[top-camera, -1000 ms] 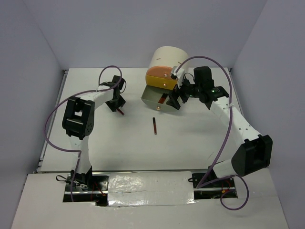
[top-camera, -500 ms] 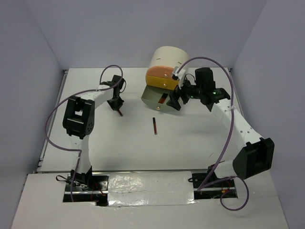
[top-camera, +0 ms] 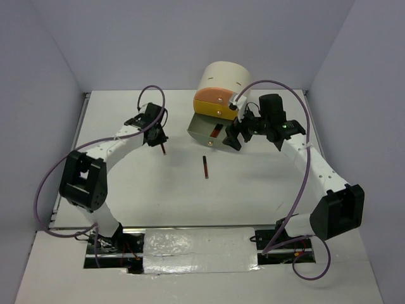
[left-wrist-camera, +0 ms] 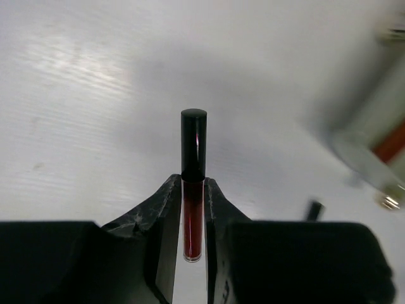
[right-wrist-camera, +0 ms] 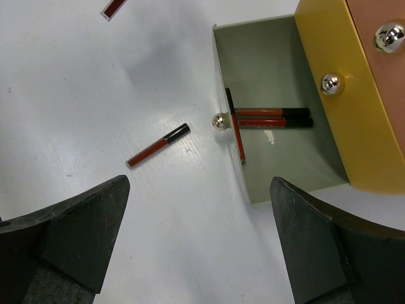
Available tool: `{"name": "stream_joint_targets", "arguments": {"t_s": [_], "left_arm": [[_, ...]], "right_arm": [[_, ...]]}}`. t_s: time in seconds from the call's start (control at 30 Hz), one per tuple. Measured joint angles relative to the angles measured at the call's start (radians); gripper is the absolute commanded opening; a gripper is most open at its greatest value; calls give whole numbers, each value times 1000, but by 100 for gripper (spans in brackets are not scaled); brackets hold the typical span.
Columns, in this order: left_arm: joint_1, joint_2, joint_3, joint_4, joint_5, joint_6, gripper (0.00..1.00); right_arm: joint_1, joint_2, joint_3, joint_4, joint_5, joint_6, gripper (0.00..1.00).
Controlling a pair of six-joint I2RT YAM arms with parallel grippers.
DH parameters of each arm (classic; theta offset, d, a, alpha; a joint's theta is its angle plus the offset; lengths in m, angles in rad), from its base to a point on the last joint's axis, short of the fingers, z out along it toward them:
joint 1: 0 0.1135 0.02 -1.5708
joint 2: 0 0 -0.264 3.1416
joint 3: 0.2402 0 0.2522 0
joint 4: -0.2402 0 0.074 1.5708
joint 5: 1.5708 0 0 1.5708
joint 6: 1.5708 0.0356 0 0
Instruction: Organize the makeup
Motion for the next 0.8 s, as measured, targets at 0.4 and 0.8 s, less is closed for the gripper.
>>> {"name": "stream_joint_targets", "arguments": {"t_s": [0.4,0.8], "left_arm": [[-125,-6,47,245,234,-156,0],[-195,288,410,249,306,-308,67]], "right_arm": [[-24,-45,-41,17,25,61,100],[-51,-85,-90,83,87,163,100]]}}
